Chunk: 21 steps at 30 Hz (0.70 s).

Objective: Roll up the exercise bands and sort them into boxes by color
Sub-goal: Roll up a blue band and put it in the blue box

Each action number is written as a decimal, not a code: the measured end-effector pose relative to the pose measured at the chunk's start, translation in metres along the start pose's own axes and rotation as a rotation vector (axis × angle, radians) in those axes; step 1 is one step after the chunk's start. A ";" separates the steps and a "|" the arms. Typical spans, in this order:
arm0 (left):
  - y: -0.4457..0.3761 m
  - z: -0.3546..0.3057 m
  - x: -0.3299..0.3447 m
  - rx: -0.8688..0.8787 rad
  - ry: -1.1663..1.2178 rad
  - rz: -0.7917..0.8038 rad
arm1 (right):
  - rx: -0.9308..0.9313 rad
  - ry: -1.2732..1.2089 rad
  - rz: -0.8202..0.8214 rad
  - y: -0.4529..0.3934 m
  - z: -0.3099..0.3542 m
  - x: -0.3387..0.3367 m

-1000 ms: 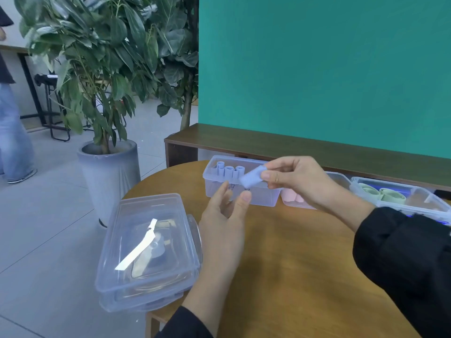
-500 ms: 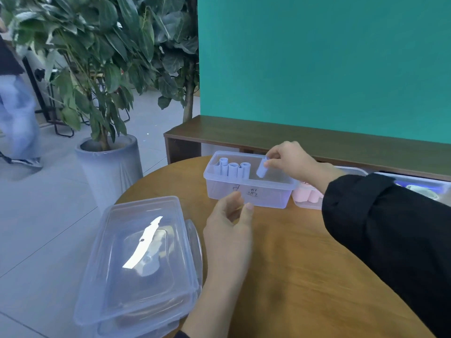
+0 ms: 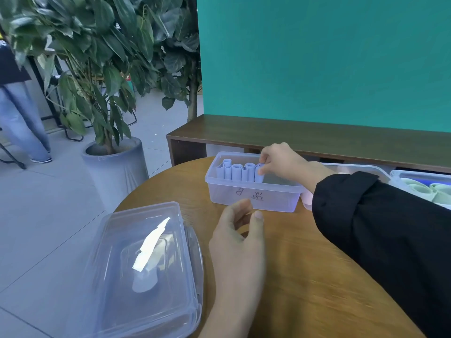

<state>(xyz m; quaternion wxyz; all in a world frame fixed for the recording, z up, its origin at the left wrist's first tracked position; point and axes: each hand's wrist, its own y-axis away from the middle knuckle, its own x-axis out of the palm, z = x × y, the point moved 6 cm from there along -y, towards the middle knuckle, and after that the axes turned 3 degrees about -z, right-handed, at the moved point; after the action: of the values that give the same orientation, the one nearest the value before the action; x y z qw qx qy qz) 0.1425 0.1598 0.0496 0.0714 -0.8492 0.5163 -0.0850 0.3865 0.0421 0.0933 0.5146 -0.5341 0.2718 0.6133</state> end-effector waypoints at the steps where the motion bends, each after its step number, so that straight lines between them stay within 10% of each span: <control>1: 0.000 0.000 0.000 0.006 -0.005 0.002 | 0.001 0.003 -0.002 -0.001 0.000 0.001; 21: 0.000 0.001 0.000 0.037 -0.082 -0.016 | -0.009 0.048 0.022 -0.001 0.002 -0.002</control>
<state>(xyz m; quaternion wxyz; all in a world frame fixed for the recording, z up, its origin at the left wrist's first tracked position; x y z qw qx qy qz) 0.1427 0.1597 0.0486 0.1077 -0.8546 0.5044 -0.0602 0.3863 0.0433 0.0958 0.4988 -0.5480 0.2873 0.6070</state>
